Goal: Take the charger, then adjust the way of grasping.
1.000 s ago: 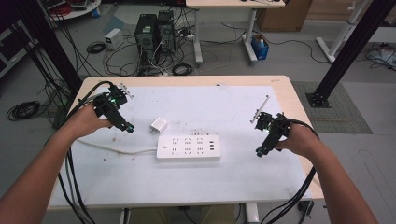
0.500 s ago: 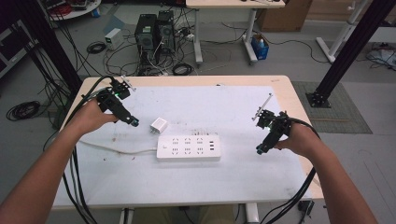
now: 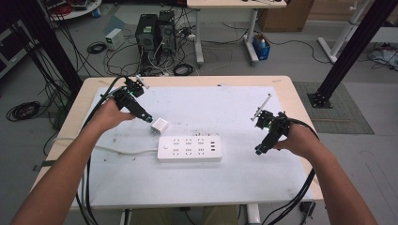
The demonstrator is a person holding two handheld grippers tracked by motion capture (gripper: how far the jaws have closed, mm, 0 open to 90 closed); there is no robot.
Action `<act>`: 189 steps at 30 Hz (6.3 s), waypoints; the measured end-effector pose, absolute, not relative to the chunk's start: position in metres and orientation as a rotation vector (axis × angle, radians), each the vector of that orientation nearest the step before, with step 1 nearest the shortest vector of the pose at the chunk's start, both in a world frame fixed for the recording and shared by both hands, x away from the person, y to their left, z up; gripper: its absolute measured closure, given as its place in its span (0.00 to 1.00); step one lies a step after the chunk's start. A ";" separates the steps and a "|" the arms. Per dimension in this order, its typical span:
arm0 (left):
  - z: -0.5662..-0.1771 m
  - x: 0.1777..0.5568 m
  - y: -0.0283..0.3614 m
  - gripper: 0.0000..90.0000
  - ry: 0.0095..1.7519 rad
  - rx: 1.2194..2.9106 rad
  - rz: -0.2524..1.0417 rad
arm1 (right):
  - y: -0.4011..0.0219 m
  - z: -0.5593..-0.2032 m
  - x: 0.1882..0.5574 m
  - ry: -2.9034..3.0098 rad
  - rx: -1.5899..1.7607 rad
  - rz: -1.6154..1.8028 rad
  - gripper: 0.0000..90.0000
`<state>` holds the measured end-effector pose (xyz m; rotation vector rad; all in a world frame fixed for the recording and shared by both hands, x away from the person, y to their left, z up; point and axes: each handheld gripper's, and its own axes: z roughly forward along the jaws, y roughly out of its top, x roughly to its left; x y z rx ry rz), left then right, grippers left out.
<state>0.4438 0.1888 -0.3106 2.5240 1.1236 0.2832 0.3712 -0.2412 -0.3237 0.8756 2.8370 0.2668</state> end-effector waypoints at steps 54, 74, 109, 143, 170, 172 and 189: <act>-0.415 0.480 0.153 0.36 1.239 2.514 0.162 | -0.252 -0.336 0.369 2.861 0.947 0.296 0.04; -0.389 0.473 0.178 0.47 1.136 2.447 0.182 | -0.256 -0.336 0.369 2.851 0.970 0.294 0.04; -0.268 0.389 0.206 0.47 0.615 2.479 0.218 | -0.241 -0.321 0.361 2.841 0.895 0.334 0.04; -0.271 0.369 0.156 0.47 0.405 2.576 0.185 | -0.226 -0.306 0.357 2.774 1.112 0.670 0.04; -0.289 0.350 0.100 0.47 0.172 2.476 0.222 | -0.187 -0.311 0.358 2.774 1.446 1.523 0.05; -0.290 0.349 0.096 0.47 0.153 2.464 0.208 | -0.183 -0.312 0.359 2.772 1.462 1.554 0.05; -0.295 0.346 0.073 0.47 0.078 2.409 0.207 | -0.161 -0.329 0.366 2.740 1.622 1.766 0.19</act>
